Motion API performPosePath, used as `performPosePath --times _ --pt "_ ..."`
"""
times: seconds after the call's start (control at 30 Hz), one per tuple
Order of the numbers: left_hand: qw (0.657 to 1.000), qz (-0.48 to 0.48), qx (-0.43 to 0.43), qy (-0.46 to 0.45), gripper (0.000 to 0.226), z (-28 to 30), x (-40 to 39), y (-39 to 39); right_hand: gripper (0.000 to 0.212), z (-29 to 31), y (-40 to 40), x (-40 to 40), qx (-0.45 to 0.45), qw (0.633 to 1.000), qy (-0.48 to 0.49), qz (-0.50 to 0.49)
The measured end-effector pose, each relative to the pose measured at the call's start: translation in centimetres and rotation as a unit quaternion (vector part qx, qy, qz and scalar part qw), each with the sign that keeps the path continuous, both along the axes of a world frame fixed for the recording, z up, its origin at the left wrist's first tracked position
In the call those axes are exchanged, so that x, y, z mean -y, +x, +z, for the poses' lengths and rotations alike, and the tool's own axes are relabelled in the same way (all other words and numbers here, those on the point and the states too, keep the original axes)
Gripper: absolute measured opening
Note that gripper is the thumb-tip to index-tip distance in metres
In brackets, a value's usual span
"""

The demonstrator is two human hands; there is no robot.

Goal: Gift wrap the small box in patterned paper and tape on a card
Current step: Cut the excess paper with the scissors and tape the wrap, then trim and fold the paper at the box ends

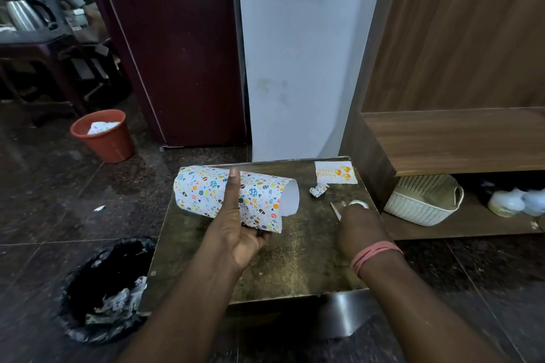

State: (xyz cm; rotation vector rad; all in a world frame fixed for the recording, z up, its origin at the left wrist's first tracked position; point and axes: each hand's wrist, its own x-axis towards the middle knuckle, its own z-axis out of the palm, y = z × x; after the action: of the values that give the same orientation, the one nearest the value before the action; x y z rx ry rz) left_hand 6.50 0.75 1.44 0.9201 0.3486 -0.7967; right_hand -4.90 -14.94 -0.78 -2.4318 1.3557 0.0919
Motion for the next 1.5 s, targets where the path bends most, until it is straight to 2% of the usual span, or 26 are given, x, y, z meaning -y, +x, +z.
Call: performPosePath --times 0.1,0.2,0.27,0.4,0.53,0.63,0.77,0.83,0.87,0.93,0.97,1.03,1.1,1.2,1.27,1.33,1.5 --pt "1.0 -0.009 0.0 0.0 0.061 -0.1 -0.1 0.1 0.004 -0.6 -0.1 0.8 0.009 1.0 -0.023 0.002" --pt "1.0 0.001 0.002 -0.016 0.057 -0.2 -0.1 0.3 0.014 -1.7 -0.2 1.4 0.011 1.0 -0.014 0.008" --pt "1.0 0.006 0.008 -0.021 0.057 -0.2 0.0 0.3 0.03 -2.2 -0.1 1.3 0.024 1.0 0.004 0.016" --pt "1.0 -0.006 -0.006 -0.029 0.055 -0.6 -0.2 0.6 0.013 -1.5 -0.5 0.4 0.048 0.998 -0.041 -0.001" --pt "0.998 -0.035 -0.045 -0.04 0.064 -1.3 -0.6 1.2 0.015 -1.2 -0.3 -0.1 0.033 0.998 -0.054 -0.004" --pt "0.998 -0.022 -0.047 -0.038 0.052 -1.3 -0.5 1.1 0.022 -0.8 -0.3 -0.3 0.013 0.999 -0.045 -0.007" --pt "0.996 -0.024 -0.071 -0.054 0.037 -1.0 -0.7 1.4 0.022 0.0 -0.7 -0.8 -0.02 1.0 -0.007 0.02" --pt "0.994 -0.026 -0.072 -0.075 0.037 -1.0 -0.8 1.7 0.009 0.8 -0.8 -1.0 -0.018 0.998 0.058 0.019" --pt "0.993 -0.025 -0.073 -0.085 0.038 -1.0 -0.8 1.8 0.009 1.2 -0.6 -1.0 0.008 0.993 0.122 0.006" --pt "0.992 -0.022 -0.066 -0.109 0.039 -0.8 -0.8 1.9 0.01 1.4 -0.3 -1.1 0.109 0.953 0.281 -0.036" --pt "0.991 -0.013 -0.059 -0.119 0.039 -0.7 -0.8 2.0 0.005 1.4 -0.1 -1.3 0.164 0.918 0.356 -0.055" --pt "0.99 0.019 -0.052 -0.126 0.041 -0.7 -0.7 2.3 0.02 1.0 0.3 -1.4 0.263 0.838 0.47 -0.088" --pt "0.99 0.044 -0.057 -0.124 0.044 -0.8 -0.7 2.4 0.019 0.8 0.7 -1.9 0.318 0.768 0.545 -0.107" --pt "0.988 0.064 -0.066 -0.128 0.046 -0.8 -0.7 2.3 0.007 1.0 1.2 -3.4 0.343 0.7 0.614 -0.122" --pt "0.987 0.077 -0.063 -0.13 0.044 -0.7 -0.7 2.4 0.009 1.1 1.3 -4.7 0.338 0.666 0.655 -0.119" --pt "0.986 0.088 -0.059 -0.131 0.04 -0.4 -0.7 2.4 0.019 1.1 1.4 -5.7 0.325 0.646 0.682 -0.107" --pt "0.984 0.113 -0.035 -0.13 0.043 0.0 -1.1 3.0 0.02 1.7 1.2 -6.0 0.269 0.646 0.711 -0.062"
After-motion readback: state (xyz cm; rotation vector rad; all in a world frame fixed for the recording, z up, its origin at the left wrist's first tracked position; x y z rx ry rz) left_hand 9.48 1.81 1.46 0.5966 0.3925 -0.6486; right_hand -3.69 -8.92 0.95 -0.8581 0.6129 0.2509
